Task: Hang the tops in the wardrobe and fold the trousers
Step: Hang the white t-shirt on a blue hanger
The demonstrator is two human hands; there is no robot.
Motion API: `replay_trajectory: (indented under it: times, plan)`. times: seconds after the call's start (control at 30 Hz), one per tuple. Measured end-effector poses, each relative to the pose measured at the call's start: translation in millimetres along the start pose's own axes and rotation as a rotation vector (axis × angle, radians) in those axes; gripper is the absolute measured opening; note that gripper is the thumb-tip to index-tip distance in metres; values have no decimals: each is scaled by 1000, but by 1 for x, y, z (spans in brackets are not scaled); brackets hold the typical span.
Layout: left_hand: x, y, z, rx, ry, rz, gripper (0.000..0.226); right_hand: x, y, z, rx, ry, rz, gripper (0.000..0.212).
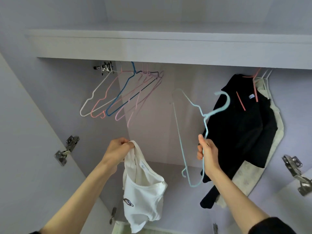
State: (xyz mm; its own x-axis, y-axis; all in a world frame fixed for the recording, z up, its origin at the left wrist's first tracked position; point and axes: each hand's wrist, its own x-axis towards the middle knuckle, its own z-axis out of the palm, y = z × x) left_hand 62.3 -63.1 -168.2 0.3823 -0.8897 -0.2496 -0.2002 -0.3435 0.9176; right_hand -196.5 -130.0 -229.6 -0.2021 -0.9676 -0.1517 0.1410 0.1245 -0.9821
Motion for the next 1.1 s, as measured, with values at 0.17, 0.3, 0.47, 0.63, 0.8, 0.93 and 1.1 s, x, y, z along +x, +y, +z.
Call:
replay_trajectory:
  times: [0.17, 0.3, 0.47, 0.63, 0.8, 0.93, 1.1]
  plan:
    - [-2, 3, 10, -6, -54, -12, 16, 8, -2, -5, -180, 88, 180, 39]
    - [4, 0, 14, 9, -49, -25, 14, 8, 9, -16, -429, 144, 187, 37]
    - [20, -19, 10, 58, 27, -63, 6, 2, 7, -37, -352, 140, 154, 35]
    - [31, -34, 9, 142, 90, -76, 17, -6, -1, -43, -306, 50, 151, 30]
    - [31, -35, 14, 290, 122, -33, 18, -13, -4, -41, -369, -69, 139, 34]
    - [31, -31, 13, 371, 181, 38, 23, -18, -12, -33, -438, -141, 64, 42]
    - [24, -22, 17, 464, 203, 157, 25, -25, -14, -14, -665, -223, -52, 42]
